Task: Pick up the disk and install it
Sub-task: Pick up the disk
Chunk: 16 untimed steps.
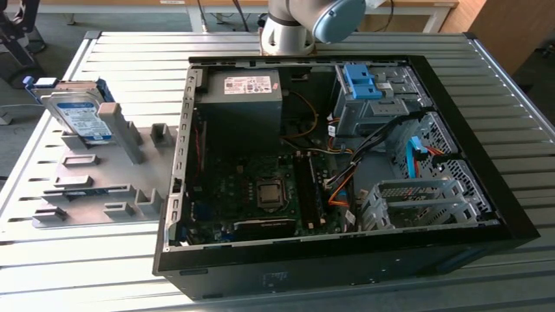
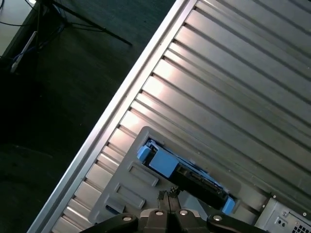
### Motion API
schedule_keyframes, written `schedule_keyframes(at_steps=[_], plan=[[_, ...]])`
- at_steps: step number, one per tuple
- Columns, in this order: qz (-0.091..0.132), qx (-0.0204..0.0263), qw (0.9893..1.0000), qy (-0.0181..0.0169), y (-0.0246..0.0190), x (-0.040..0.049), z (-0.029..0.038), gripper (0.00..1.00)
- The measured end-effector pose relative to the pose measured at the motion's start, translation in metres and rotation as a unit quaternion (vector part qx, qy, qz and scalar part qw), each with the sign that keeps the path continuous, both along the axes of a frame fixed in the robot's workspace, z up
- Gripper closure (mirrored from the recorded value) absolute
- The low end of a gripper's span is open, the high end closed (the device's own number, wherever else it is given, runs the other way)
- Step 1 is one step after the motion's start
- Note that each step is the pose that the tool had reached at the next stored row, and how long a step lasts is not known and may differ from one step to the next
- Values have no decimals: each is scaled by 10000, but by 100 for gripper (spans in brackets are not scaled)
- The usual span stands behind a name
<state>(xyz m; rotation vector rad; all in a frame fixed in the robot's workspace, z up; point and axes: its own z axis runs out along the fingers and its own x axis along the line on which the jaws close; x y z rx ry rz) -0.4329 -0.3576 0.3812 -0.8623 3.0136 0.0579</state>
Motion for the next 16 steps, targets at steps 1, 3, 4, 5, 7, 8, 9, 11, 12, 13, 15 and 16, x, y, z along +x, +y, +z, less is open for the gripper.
schedule_keyframes(at_steps=[1,3,4,5,7,8,9,11,12,13,15,16], plan=[[85,0,10000,0,0,0,0,89],[264,0,9997,0,0,-1,0,89],[351,0,9994,0,0,-1,0,89],[440,0,9990,0,0,-1,0,89],[617,0,9981,0,0,-1,0,89],[707,0,9975,0,0,-1,0,89],[804,0,9968,0,0,-1,0,89],[980,0,9952,0,0,-1,0,89],[1069,0,9943,0,0,-1,0,89],[1142,0,9935,0,0,-2,0,89],[1155,0,9933,0,0,-2,0,89],[1155,0,9933,0,0,-2,0,89]])
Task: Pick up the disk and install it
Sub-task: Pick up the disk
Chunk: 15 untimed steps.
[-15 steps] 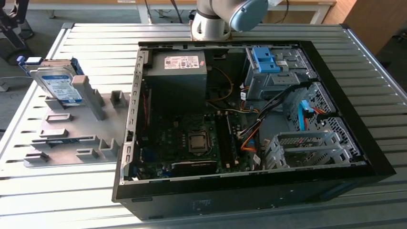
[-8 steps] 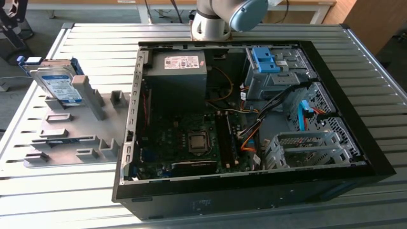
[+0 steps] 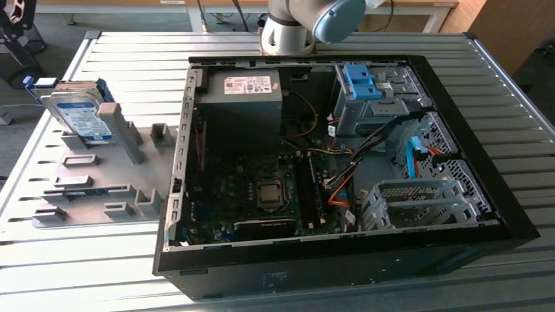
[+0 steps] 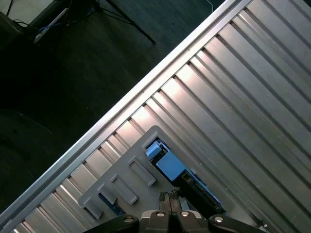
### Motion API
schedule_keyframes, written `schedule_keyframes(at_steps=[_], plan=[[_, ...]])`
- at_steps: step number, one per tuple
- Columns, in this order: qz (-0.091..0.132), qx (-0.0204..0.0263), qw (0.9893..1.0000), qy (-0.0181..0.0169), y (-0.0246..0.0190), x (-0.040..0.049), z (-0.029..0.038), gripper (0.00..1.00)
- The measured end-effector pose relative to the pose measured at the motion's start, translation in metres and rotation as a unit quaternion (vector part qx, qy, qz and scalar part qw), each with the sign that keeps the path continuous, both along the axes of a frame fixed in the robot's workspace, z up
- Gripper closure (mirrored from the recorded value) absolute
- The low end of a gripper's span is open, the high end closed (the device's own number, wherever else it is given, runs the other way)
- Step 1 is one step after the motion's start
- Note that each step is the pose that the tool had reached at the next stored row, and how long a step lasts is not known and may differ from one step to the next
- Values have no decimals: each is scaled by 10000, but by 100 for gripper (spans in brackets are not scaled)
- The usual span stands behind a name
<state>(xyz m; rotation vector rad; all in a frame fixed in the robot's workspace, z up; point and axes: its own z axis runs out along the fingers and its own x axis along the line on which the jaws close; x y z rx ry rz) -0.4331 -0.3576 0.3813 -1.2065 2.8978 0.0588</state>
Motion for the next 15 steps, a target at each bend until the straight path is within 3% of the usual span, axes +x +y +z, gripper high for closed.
schedule_keyframes(at_steps=[11,15], plan=[[23,0,10000,0,0,0,0,89],[243,0,9997,0,0,-1,-1,89]])
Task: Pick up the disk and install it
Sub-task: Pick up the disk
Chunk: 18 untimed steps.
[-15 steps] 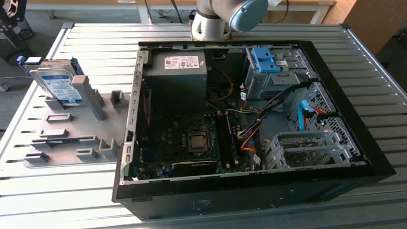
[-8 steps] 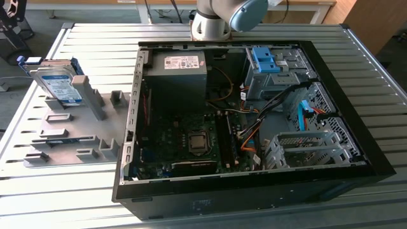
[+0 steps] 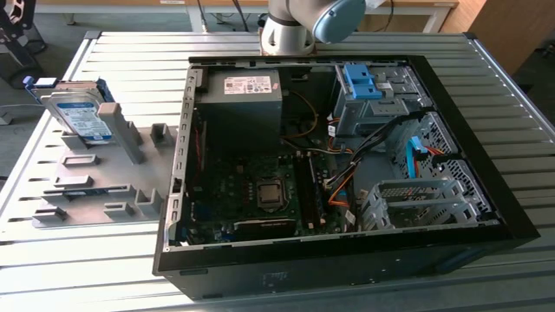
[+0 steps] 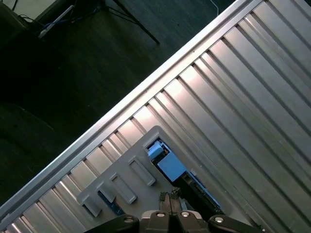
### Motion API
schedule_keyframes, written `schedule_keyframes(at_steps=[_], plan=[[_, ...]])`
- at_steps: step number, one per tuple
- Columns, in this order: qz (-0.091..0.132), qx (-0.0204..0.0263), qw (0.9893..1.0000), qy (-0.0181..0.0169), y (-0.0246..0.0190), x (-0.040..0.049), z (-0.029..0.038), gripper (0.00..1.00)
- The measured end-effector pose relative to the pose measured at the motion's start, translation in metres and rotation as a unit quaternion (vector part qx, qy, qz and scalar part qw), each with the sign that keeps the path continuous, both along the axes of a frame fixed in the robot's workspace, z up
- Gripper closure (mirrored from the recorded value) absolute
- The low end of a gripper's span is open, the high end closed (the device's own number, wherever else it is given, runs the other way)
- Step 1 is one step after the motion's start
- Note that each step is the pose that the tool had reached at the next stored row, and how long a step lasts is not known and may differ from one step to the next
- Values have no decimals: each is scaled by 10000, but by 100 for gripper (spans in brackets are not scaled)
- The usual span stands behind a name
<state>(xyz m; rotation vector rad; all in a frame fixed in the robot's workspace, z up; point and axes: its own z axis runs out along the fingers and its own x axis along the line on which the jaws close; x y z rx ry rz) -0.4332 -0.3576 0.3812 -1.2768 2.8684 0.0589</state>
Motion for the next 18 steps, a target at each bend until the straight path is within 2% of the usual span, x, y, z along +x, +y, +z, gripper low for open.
schedule_keyframes(at_steps=[4,9,13,16,17,18], plan=[[297,0,9996,0,0,-1,-1,89],[656,0,9978,0,0,-3,-1,89],[963,0,9954,0,0,-3,-2,89],[1204,0,9927,0,0,-4,-2,89],[1252,0,9921,0,0,-4,-2,89],[1255,0,9921,0,0,-4,-2,89]])
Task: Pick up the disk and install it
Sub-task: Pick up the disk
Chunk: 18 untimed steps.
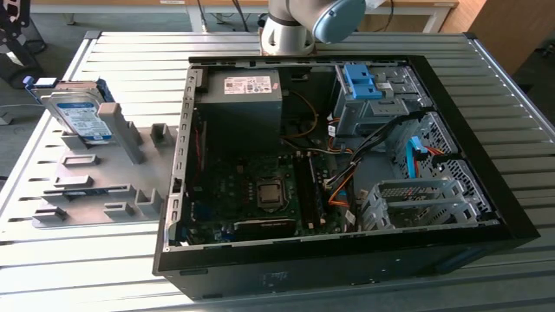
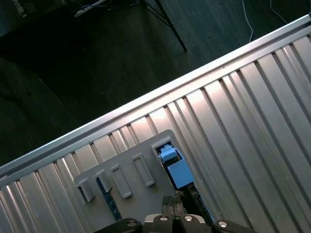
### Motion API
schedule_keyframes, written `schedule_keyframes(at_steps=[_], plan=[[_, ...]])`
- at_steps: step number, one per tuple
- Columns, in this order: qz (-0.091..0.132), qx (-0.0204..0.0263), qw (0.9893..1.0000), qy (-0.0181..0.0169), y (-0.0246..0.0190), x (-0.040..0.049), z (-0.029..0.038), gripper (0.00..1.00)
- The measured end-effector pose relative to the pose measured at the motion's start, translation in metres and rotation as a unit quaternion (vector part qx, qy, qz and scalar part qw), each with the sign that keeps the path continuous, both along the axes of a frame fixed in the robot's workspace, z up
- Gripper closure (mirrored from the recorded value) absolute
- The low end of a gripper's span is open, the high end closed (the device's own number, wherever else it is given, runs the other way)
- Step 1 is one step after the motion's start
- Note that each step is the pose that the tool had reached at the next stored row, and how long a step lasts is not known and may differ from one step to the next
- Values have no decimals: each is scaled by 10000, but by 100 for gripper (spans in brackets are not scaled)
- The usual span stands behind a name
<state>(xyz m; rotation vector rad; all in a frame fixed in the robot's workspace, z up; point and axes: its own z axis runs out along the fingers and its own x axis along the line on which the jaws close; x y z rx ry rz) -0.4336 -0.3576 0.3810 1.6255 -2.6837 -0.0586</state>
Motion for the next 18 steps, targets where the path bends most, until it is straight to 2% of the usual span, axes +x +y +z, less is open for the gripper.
schedule_keyframes(at_steps=[14,18], plan=[[7,0,10000,0,0,-10,0,89],[120,0,9999,0,0,-10,-1,89]])
